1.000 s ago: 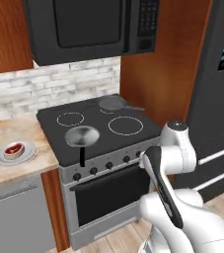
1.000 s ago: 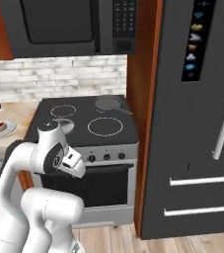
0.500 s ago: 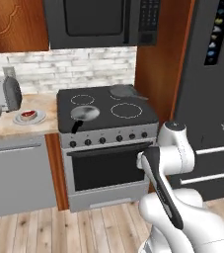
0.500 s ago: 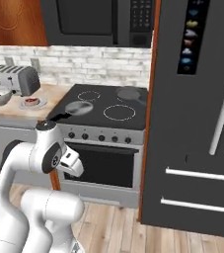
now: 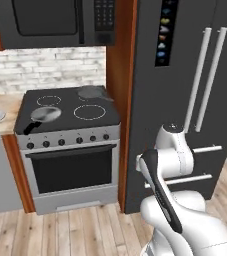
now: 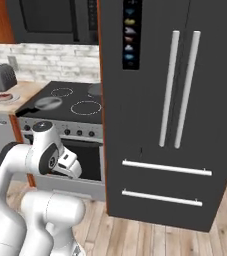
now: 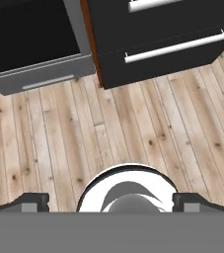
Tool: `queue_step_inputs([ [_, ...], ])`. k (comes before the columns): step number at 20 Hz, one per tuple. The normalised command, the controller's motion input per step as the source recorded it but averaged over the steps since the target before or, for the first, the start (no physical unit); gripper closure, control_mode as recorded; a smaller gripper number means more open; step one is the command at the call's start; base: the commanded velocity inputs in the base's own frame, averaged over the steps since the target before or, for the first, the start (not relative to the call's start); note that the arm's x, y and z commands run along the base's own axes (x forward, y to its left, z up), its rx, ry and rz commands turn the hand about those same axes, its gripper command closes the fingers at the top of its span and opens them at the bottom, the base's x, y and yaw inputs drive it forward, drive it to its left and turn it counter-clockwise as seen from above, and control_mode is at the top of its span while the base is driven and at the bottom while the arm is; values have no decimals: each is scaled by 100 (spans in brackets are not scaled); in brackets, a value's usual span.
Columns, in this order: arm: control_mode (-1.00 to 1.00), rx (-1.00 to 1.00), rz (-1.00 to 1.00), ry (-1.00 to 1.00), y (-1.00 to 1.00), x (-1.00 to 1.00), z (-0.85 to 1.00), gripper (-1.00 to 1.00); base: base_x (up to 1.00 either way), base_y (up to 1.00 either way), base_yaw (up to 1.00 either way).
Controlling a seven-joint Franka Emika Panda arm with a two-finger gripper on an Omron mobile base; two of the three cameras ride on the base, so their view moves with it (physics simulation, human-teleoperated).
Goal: Place one of the steaks on the plate and the other in the bowl. Then place the bowl in the fridge.
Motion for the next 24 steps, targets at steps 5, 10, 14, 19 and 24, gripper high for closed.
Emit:
queue_step_inputs([
  [5, 100, 0, 0, 0, 0, 0, 0, -100, 0, -95, 12],
  [10, 100, 0, 0, 0, 0, 0, 0, -100, 0, -73, 4],
  [14, 100, 0, 0, 0, 0, 0, 0, -100, 0, -24, -8],
  [19, 100, 0, 0, 0, 0, 0, 0, -100, 18, -14, -32],
  [24, 100, 0, 0, 0, 0, 0, 0, -100, 2, -33, -8],
])
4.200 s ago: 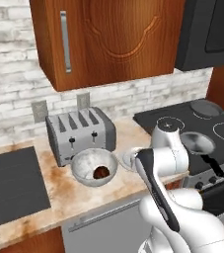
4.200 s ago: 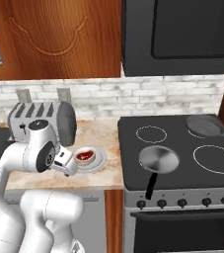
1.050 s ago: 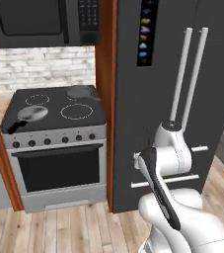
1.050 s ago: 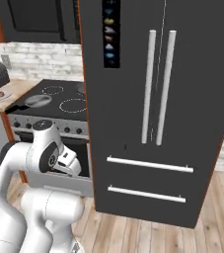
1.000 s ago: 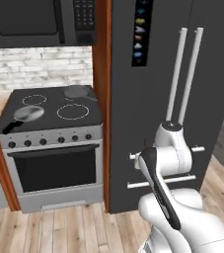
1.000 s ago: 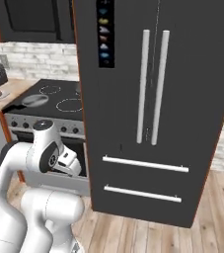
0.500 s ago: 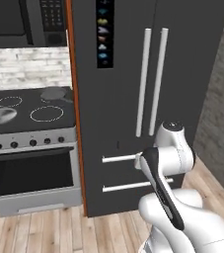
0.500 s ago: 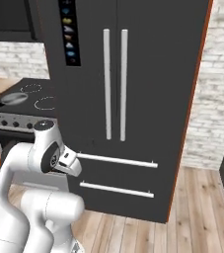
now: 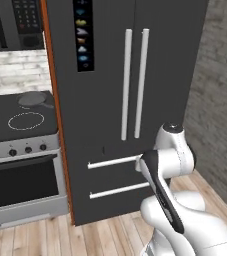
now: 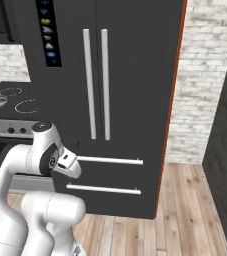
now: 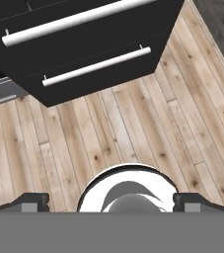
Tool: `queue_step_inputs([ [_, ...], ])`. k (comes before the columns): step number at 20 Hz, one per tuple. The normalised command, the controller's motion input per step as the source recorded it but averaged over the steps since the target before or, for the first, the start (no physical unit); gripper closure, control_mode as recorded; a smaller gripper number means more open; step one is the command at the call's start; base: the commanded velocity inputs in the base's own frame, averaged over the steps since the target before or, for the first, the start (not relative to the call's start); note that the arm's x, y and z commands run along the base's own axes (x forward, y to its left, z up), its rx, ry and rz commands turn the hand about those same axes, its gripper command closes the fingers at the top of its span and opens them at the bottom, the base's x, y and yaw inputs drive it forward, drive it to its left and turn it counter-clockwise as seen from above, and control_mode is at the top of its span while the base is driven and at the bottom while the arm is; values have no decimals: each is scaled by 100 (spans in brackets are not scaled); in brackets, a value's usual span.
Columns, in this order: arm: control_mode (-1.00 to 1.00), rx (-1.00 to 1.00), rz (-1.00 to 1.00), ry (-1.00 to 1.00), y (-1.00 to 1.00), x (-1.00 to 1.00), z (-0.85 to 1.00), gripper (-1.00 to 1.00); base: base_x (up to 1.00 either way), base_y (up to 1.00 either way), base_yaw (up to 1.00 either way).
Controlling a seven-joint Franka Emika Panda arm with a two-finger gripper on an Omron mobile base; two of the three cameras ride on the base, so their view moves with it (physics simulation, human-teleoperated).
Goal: Place one of the steaks on the plate and the other in the bowl. Then place the bowl in the fridge.
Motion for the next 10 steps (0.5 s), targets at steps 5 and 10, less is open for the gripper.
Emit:
queue_step_inputs([
  [5, 100, 0, 0, 0, 0, 0, 0, -100, 13, -33, 8],
  [10, 100, 0, 0, 0, 0, 0, 0, -100, 12, -13, 10],
])
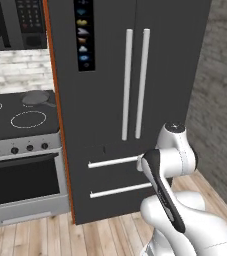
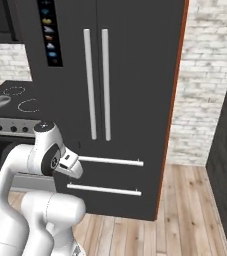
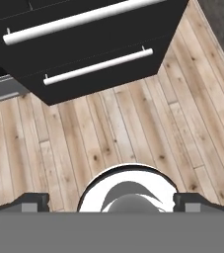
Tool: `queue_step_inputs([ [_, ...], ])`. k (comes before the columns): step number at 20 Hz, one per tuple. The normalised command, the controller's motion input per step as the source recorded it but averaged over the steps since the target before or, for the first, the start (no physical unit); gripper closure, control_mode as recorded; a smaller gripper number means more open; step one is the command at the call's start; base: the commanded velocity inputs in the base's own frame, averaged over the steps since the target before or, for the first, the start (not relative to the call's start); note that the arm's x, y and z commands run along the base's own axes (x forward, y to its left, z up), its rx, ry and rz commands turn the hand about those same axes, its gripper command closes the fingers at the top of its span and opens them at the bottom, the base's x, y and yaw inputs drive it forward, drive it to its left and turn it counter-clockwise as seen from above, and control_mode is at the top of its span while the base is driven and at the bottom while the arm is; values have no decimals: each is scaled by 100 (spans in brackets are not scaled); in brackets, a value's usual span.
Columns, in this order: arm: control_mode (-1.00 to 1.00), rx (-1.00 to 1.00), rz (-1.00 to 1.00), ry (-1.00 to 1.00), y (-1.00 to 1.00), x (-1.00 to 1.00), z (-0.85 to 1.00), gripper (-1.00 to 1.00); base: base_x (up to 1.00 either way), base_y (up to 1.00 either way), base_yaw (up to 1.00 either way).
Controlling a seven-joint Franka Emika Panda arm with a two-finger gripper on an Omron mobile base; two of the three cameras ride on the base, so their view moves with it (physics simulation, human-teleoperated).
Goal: Place one of the steaks on the plate and the other in the bowl. Then place the bowl in the fridge.
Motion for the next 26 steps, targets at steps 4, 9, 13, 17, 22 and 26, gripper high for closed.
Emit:
queue_step_inputs([
  [4, 100, 0, 0, 0, 0, 0, 0, -100, 52, -35, 14],
  [9, 100, 0, 0, 0, 0, 0, 0, -100, 34, -12, 5],
  [13, 100, 0, 0, 0, 0, 0, 0, -100, 0, 0, 0],
  [17, 100, 0, 0, 0, 0, 0, 0, -100, 0, 0, 0],
  [22, 100, 0, 0, 0, 0, 0, 0, -100, 0, 0, 0],
  [26, -100, 0, 1, -1, -5, 6, 0, -100, 0, 0, 0],
])
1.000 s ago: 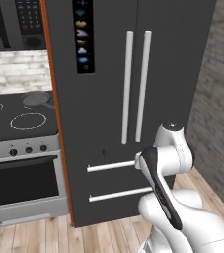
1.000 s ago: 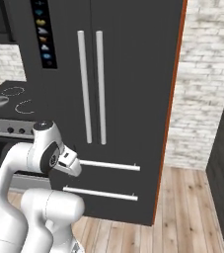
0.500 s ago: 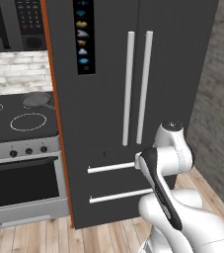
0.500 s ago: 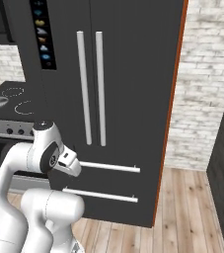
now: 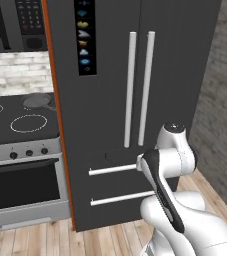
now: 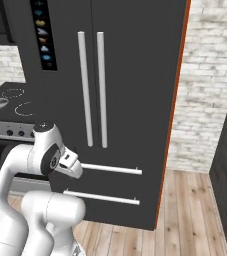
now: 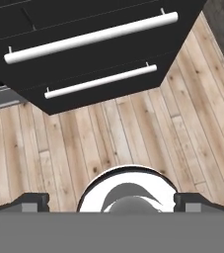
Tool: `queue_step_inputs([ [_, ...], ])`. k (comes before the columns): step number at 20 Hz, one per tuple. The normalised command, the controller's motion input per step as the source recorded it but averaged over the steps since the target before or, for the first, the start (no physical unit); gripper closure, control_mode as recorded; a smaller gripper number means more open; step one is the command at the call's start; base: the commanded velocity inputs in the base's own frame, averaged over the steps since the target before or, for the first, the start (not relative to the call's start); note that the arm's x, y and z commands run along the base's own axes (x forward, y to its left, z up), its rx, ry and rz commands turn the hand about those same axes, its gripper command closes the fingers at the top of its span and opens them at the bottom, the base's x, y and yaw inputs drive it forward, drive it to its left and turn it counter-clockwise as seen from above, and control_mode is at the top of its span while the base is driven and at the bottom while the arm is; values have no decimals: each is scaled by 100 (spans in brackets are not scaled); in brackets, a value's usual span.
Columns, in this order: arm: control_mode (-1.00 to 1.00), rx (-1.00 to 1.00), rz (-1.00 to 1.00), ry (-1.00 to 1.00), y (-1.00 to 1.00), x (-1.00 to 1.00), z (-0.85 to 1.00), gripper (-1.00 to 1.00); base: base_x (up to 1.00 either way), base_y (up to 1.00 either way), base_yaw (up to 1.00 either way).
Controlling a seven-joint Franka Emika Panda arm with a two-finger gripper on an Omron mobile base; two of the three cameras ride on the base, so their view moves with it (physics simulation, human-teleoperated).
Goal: Place one of the steaks on the plate and the other in the bowl. Then place the bowl in the fridge.
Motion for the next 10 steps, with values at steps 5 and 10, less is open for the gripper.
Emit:
queue_step_inputs([
  [5, -100, 2, 10, -18, -42, 28, 7, -100, 0, 0, 0],
  [10, -100, -7, 11, -27, -14, 80, 30, -100, 0, 0, 0],
])
